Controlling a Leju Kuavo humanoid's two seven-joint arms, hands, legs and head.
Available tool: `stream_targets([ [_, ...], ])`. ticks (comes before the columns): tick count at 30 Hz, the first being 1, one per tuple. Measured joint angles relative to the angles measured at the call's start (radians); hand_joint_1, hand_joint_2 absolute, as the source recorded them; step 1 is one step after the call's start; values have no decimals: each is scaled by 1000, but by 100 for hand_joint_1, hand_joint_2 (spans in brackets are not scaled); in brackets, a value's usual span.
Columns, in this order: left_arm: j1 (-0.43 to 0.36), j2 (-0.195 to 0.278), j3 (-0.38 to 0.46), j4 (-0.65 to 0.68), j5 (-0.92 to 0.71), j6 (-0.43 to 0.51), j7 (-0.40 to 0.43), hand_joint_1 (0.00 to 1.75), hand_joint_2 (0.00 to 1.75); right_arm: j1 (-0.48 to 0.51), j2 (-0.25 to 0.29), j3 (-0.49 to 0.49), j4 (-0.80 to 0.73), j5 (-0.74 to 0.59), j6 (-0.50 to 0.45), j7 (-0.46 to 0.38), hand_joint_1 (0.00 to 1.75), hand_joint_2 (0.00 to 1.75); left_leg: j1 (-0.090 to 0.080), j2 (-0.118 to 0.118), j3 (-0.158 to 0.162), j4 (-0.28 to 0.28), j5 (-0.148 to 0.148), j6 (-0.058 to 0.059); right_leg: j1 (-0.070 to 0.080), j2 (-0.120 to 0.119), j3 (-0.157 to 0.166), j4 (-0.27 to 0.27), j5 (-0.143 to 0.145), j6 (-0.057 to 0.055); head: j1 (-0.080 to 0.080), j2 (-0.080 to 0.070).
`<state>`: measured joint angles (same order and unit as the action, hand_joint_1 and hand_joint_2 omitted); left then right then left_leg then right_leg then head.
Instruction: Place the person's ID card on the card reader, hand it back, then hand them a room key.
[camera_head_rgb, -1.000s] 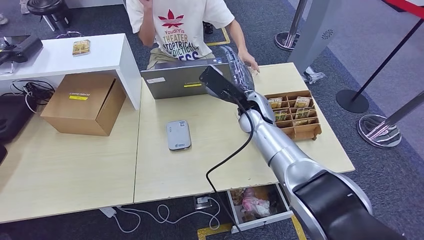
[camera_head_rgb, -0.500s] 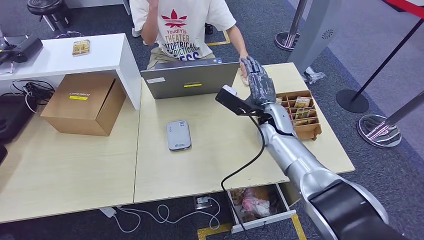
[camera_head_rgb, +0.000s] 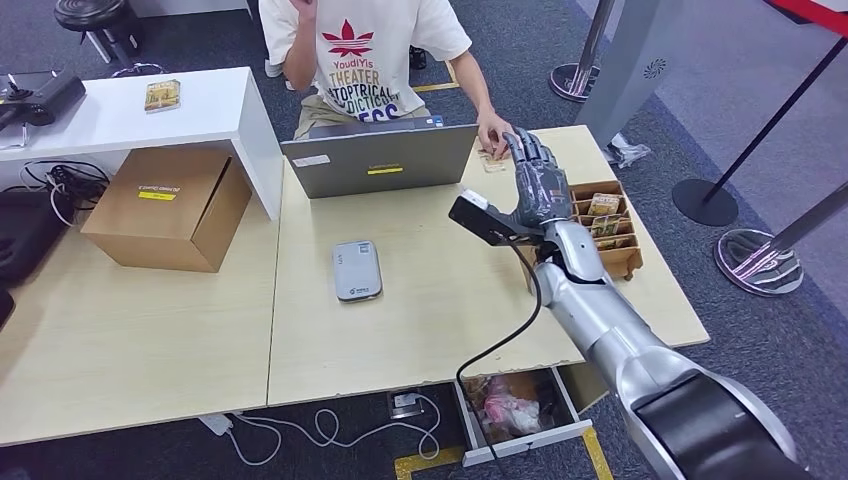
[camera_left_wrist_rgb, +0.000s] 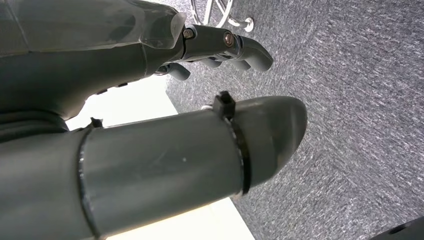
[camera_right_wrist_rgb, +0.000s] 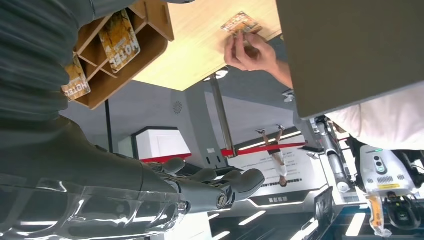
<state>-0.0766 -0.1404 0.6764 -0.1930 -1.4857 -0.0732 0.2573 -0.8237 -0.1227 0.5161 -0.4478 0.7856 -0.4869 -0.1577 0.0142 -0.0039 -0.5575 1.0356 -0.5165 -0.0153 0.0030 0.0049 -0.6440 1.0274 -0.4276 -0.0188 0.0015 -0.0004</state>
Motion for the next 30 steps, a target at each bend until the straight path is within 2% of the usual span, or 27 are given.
stream_targets([
  [4, 0, 0, 0, 0, -2, 0, -4, 0, 0, 19, -22, 0, -3, 19, 5, 8, 0, 175, 0, 0, 0, 0, 0, 0, 0, 0, 0, 0, 0, 0, 0, 0],
  [12, 0, 1, -1, 0, -3, -4, -6, 0, 0, 24, -75, 1, -3, 82, 150, 45, 0, 175, -1, 0, -1, 0, 0, 0, -1, 0, 0, 0, 0, 0, 0, 0],
  [17, -2, 2, -1, 0, -4, -6, -6, 0, 0, 29, -103, 2, -4, 116, 173, 71, 0, 175, 0, 0, 0, 0, 0, 0, -1, 0, 0, 0, 0, 0, 0, 0],
  [30, -4, 6, -1, 0, -4, -11, 8, 0, 0, 26, -112, 8, -17, 191, 240, 112, 0, 175, 0, 0, -1, 0, 0, 0, -1, -1, 0, 0, 0, 0, 0, 0],
])
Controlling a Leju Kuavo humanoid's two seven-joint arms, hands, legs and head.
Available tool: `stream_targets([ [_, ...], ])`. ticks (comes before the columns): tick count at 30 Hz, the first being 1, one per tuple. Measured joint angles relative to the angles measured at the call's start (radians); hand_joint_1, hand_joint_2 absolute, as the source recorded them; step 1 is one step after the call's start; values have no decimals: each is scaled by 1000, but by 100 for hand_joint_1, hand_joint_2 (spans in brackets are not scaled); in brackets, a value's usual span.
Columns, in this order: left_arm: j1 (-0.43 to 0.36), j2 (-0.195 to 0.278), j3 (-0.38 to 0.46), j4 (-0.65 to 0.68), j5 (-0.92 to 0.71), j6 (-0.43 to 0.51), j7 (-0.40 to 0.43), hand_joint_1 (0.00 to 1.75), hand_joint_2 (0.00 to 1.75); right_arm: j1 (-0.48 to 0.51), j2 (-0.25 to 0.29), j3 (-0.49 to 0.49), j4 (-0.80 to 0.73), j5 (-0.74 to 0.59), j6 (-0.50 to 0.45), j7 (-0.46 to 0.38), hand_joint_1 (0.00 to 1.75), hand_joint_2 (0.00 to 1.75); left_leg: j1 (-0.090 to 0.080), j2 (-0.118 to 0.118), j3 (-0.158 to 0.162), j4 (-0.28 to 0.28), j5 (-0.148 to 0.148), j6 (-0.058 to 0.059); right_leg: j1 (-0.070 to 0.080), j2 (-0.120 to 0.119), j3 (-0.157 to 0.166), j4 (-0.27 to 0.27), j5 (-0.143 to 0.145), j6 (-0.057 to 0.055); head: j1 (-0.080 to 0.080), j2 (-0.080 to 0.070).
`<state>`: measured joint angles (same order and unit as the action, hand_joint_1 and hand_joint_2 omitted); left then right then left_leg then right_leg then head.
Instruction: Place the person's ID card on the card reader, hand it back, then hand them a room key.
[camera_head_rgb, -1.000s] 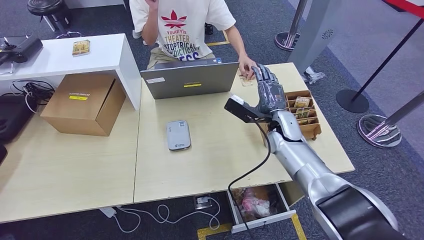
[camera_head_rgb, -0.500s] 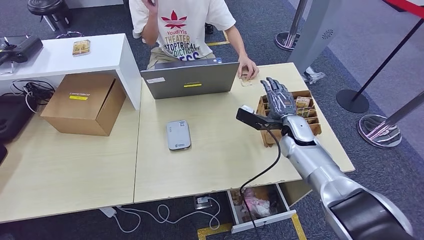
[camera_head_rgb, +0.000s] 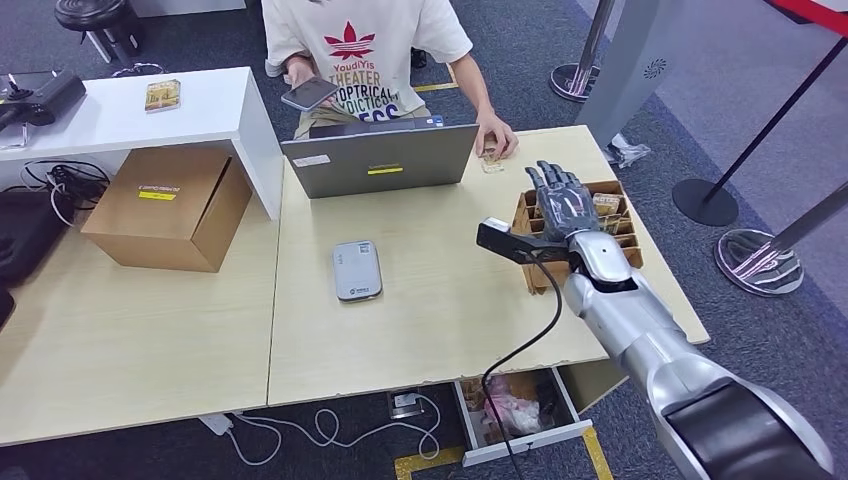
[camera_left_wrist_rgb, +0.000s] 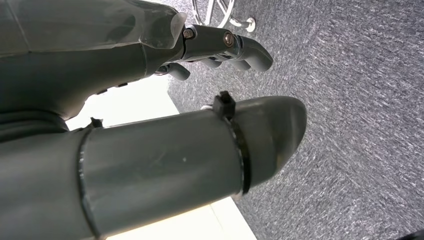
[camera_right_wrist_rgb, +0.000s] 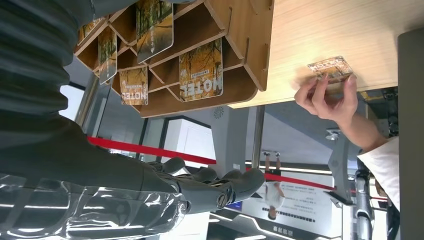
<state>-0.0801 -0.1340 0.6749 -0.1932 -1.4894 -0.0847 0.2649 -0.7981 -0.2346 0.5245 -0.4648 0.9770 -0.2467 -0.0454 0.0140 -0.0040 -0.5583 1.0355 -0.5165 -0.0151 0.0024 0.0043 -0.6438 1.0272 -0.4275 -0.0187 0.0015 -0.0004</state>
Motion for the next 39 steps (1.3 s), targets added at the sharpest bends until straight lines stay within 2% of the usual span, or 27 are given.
stream_targets([
  [9, -1, 4, 0, 0, 0, -4, 3, 0, 0, -13, -4, 5, 0, 26, 71, 12, 0, 175, 0, 0, 0, 0, 0, 0, 0, 0, 0, 0, 0, 0, 0, 0],
  [22, -11, 5, 0, 0, -1, -12, 8, 0, 0, -26, -18, 12, 0, 47, 102, 21, 0, 175, 0, 0, 0, 0, 0, 0, 0, 0, 0, 0, 0, 0, 0, 0],
  [29, -12, 6, 0, 0, -2, -18, 8, 0, 0, -34, -42, 17, 1, 75, 126, 39, 0, 175, 0, 0, 0, 0, 0, 0, 0, 0, 0, 0, 0, 0, 0, 0],
  [39, -15, 11, 0, 0, -2, -23, 15, 0, 0, -76, -56, 23, 17, 107, 223, 47, 0, 175, 0, 0, 0, 0, 0, 0, 0, 0, 0, 0, 0, 0, 0, 0],
])
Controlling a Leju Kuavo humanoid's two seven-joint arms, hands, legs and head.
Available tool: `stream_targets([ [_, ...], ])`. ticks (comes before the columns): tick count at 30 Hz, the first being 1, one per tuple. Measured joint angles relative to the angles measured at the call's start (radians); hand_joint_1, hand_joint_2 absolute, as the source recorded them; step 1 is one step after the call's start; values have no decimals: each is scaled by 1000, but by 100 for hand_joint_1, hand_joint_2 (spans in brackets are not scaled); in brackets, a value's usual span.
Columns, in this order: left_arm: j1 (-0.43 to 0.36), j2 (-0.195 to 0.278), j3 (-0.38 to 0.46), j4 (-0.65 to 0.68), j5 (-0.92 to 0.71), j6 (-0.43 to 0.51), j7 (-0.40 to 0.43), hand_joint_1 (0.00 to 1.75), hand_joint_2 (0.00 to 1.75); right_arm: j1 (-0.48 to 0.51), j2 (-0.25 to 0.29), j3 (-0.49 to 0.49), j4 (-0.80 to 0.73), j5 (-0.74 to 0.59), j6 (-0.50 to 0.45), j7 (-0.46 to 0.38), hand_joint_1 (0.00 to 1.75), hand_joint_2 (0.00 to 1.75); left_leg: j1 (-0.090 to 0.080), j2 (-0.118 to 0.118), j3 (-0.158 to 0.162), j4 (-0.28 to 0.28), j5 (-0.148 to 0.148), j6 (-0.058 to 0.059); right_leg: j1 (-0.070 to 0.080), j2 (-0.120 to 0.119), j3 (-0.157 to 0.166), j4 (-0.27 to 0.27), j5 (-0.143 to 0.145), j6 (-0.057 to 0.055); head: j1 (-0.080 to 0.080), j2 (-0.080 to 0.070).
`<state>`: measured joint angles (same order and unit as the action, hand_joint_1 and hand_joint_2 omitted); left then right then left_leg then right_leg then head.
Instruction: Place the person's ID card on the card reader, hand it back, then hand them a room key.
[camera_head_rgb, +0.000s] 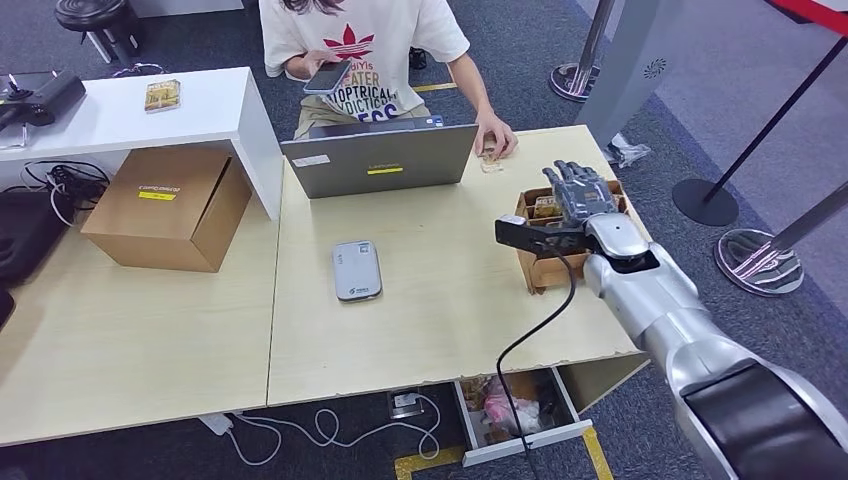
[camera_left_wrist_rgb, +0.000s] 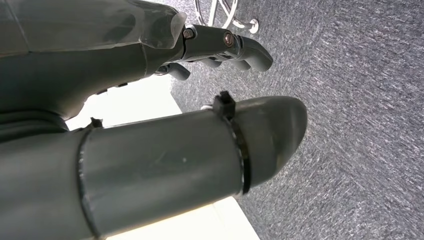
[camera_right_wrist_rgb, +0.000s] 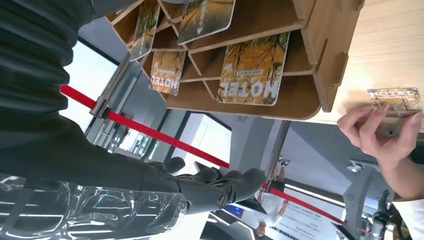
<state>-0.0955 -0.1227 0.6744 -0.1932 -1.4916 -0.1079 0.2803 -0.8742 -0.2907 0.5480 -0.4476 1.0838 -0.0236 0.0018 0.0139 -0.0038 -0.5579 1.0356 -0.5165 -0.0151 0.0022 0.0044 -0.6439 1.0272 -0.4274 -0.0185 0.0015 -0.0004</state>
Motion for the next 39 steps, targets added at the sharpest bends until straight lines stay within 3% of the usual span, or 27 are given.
stream_targets([
  [17, -1, 2, 0, 0, 0, 1, 0, 0, 0, -36, -4, 22, 34, -5, 39, -18, 0, 175, 0, 0, 0, 0, 0, 0, 0, 0, 0, 0, 0, 0, 0, 0],
  [35, -5, 2, -1, 0, 0, 3, 9, 0, 0, -44, -4, 29, 55, -41, 139, -26, 0, 175, 0, 0, 0, 0, 0, 0, 0, 0, 0, 0, 0, 0, 0, 0],
  [39, -5, 2, -1, 0, 0, 8, 10, 0, 0, -44, -4, 36, 56, -52, 150, -24, 41, 175, 0, 0, 0, 0, 0, 0, 0, 0, 0, 0, 0, 0, 0, 0],
])
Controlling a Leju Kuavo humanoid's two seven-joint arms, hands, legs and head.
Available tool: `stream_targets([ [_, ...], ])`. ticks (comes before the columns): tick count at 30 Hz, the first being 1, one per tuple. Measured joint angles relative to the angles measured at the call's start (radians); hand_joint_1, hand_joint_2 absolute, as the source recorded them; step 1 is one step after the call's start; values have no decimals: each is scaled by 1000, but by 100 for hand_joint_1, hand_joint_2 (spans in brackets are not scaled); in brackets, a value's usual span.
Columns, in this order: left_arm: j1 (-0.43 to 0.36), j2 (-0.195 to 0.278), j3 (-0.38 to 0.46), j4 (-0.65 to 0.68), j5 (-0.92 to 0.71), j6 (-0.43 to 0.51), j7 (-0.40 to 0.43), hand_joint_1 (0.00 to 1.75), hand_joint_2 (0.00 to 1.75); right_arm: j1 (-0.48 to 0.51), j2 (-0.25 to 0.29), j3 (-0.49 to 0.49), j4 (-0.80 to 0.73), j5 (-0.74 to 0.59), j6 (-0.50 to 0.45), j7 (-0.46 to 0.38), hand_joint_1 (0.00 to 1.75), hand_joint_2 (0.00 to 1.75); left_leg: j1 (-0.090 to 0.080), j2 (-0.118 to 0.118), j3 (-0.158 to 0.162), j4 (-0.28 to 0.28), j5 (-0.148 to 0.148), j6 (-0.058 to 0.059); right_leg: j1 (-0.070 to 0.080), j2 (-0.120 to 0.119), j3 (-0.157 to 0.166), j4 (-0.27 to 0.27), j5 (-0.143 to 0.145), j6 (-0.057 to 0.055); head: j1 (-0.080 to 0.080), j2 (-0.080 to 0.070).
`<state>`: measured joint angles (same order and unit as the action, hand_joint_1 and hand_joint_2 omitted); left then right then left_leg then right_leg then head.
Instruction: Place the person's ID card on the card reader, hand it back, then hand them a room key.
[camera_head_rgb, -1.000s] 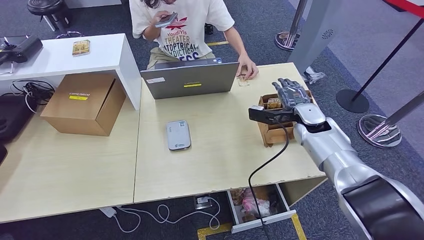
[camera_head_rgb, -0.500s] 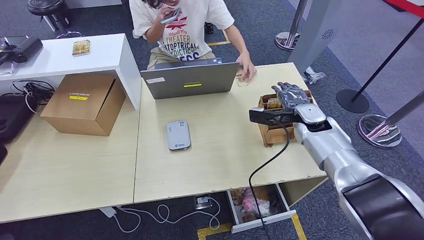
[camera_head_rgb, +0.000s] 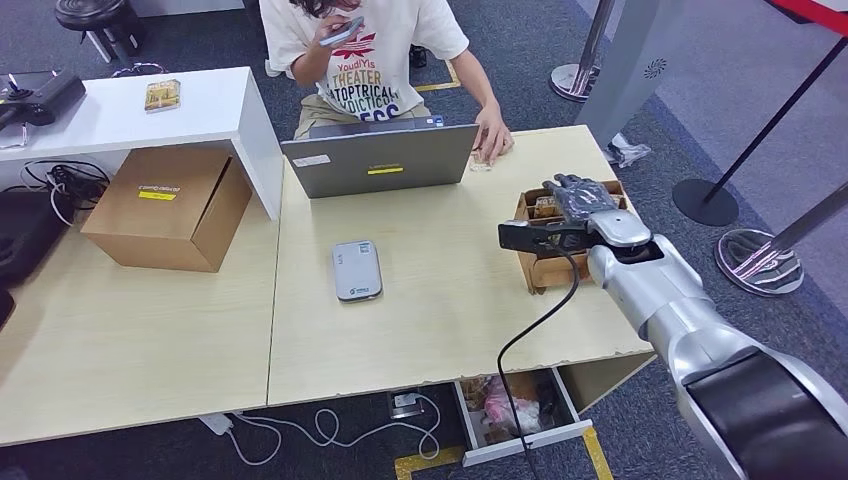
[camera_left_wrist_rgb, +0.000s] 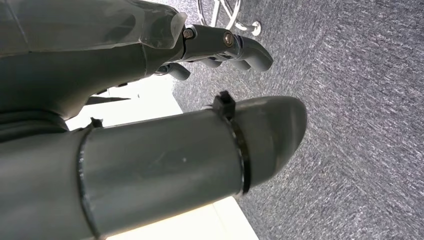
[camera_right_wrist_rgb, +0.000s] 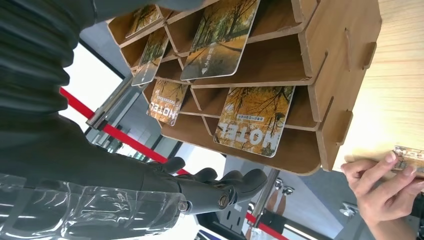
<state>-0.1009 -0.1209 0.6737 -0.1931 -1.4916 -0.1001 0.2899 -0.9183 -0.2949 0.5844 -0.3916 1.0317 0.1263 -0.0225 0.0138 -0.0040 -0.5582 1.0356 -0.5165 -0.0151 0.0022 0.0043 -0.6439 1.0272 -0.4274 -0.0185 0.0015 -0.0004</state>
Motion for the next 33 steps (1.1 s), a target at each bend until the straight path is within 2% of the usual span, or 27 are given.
stream_targets([
  [7, 0, 0, 0, 0, 0, 4, 0, 0, 0, -5, 0, 5, 3, -2, -2, 0, 80, 175, 0, 0, 0, 0, 0, 0, 0, 0, 0, 0, 0, 0, 0, 0],
  [9, 0, 0, 0, 0, 0, 4, 0, 0, 0, -9, 0, 5, 3, -3, -3, 0, 107, 175, 0, 0, 0, 0, 0, 0, 0, 0, 0, 0, 0, 0, 0, 0],
  [11, 0, 0, 0, 0, 0, 4, 0, 0, 0, -13, 0, 5, 3, -5, -4, 0, 126, 175, 0, 0, 0, 0, 0, 0, 0, 0, 0, 0, 0, 0, 0, 0],
  [18, 0, 0, 0, 0, 0, 4, -1, 0, 0, -22, 0, 5, 3, -13, -11, 3, 135, 175, 0, 0, 0, 0, 0, 0, 0, 0, 0, 0, 0, 0, 0, 0],
  [24, 0, 0, -1, 0, -1, 3, -1, 0, 0, -23, -1, 5, 3, -18, -15, 5, 133, 175, 0, 0, 0, 0, 0, 0, 0, 0, 0, 0, 0, 0, 0, 0],
  [26, 0, 0, -2, 0, -1, 3, -1, 0, 0, -23, -3, 5, 3, -21, -16, 6, 129, 175, 0, 0, 0, 0, 0, 0, 0, 0, 0, 0, 0, 0, 0, 0],
  [27, 0, 0, -2, 0, -1, 3, -1, 0, 0, -22, -4, 5, 3, -22, -17, 6, 108, 175, 0, 0, 0, 0, 0, 0, 0, 0, 0, 0, 0, 0, 0, 0],
  [30, 0, 0, -4, 0, -1, 2, -4, 0, 0, -22, -6, 5, 3, -24, -17, 6, 11, 175, 0, 0, 0, 0, 0, 0, 0, 0, 0, 0, 0, 0, 0, 0],
  [31, 0, 0, -4, 0, -1, 2, -5, 0, 0, -22, -7, 5, 2, -25, -17, 5, 0, 175, 0, 0, 1, 0, 0, 0, 0, 0, 0, 0, 0, 0, 0, 0],
  [33, 0, 0, -6, 0, -1, 2, -7, 0, 0, -24, -9, 5, 2, -26, -17, 4, 0, 175, 0, 0, 1, 0, 0, 0, 0, 0, 0, 0, 0, 0, 0, 0],
])
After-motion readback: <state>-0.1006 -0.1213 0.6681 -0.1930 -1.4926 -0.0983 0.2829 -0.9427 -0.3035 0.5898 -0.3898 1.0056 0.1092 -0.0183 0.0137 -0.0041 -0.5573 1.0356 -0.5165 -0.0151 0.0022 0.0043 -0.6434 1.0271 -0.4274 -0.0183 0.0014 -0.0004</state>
